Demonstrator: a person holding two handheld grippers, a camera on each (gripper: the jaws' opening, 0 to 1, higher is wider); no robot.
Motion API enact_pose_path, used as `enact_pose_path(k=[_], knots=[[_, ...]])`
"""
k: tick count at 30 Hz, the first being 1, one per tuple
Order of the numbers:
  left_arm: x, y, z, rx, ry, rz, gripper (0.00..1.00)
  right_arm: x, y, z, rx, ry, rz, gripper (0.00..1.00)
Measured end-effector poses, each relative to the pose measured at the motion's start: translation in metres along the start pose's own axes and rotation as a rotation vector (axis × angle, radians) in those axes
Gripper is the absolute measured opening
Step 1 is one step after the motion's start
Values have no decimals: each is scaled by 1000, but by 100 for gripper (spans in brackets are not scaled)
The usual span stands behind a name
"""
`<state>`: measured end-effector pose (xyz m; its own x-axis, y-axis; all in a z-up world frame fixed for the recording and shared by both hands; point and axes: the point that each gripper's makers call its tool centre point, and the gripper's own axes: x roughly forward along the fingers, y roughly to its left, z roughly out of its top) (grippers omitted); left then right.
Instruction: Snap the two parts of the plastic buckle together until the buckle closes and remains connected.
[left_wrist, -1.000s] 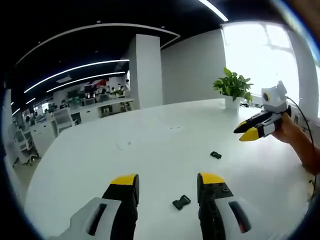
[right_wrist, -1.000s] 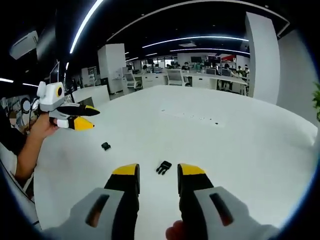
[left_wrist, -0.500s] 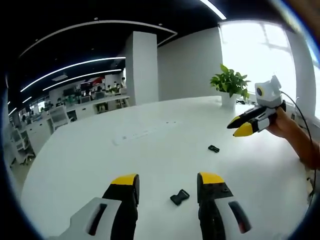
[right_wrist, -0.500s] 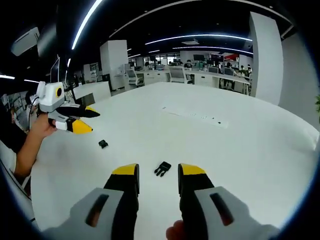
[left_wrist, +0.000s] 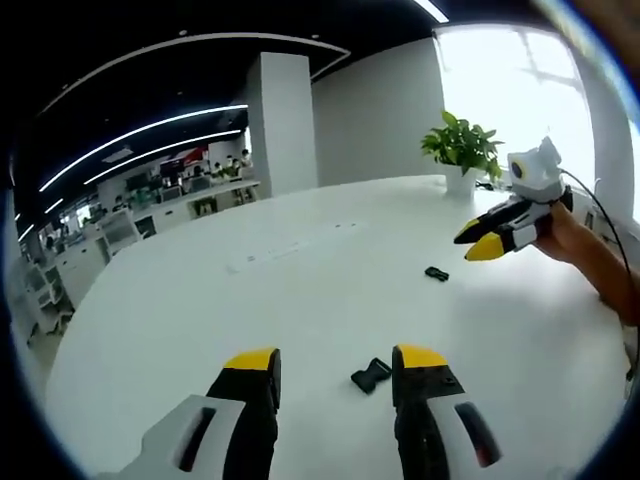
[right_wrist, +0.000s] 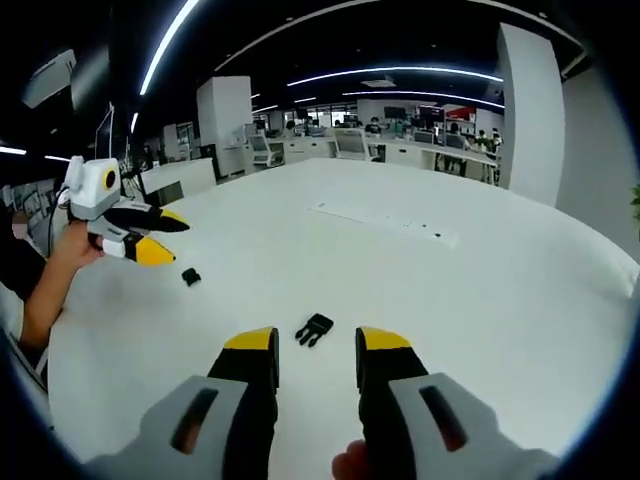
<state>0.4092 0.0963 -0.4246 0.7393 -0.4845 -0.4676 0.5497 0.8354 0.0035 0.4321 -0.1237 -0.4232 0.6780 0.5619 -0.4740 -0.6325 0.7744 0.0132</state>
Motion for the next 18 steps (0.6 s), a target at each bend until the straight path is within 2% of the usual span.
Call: enact_pose_path(k=[7, 13, 18], knots=[[5, -3, -6, 19, 25, 0, 46, 4, 4, -3, 1, 11, 20, 30], [6, 2, -13, 55, 47, 38, 46, 4, 5, -7, 39, 12, 44, 31], [10, -1, -19, 35, 64, 9, 45, 4, 6, -6, 43, 11, 48, 31]])
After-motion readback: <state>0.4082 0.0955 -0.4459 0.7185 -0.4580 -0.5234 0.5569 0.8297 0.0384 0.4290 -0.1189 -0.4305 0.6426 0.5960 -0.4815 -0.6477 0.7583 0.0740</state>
